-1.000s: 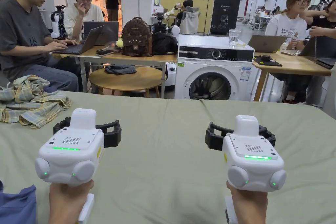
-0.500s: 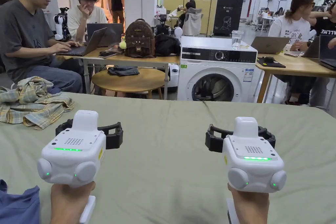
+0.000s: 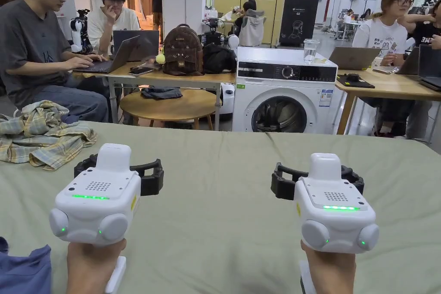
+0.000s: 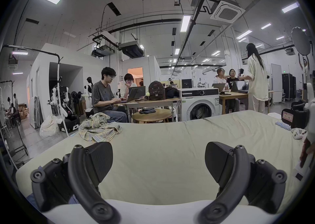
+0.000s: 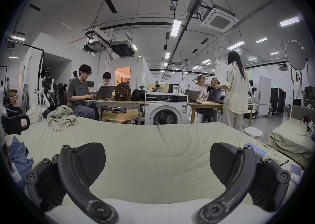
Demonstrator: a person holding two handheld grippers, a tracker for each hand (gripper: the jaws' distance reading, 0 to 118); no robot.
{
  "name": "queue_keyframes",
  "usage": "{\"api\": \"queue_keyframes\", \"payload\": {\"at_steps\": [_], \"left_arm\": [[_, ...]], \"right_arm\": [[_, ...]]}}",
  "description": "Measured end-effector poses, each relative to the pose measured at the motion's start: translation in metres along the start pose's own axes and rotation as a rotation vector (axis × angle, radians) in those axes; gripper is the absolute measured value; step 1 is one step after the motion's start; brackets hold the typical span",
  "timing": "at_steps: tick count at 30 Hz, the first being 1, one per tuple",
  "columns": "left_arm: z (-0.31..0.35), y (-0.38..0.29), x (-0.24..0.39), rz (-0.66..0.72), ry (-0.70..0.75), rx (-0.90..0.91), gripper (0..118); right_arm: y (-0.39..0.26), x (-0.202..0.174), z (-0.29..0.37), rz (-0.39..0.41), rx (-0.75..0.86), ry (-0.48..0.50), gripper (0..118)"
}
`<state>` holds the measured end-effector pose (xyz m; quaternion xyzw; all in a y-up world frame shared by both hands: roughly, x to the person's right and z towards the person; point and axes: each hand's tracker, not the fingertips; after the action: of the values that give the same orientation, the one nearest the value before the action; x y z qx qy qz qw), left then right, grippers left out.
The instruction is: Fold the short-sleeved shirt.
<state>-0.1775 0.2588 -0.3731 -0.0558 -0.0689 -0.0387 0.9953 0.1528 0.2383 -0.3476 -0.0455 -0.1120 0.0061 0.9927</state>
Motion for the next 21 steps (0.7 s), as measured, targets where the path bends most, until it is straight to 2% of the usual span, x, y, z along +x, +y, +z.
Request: {"api": "queue_keyframes", "payload": {"at_steps": [21], "left_arm": [[0.0012,0.0040,-0.0041,0.013,0.002,-0.010,109]], "right_arm": [[0.0004,0.0036,-0.0017,-0.033,-0.015,0.007,118]]}}
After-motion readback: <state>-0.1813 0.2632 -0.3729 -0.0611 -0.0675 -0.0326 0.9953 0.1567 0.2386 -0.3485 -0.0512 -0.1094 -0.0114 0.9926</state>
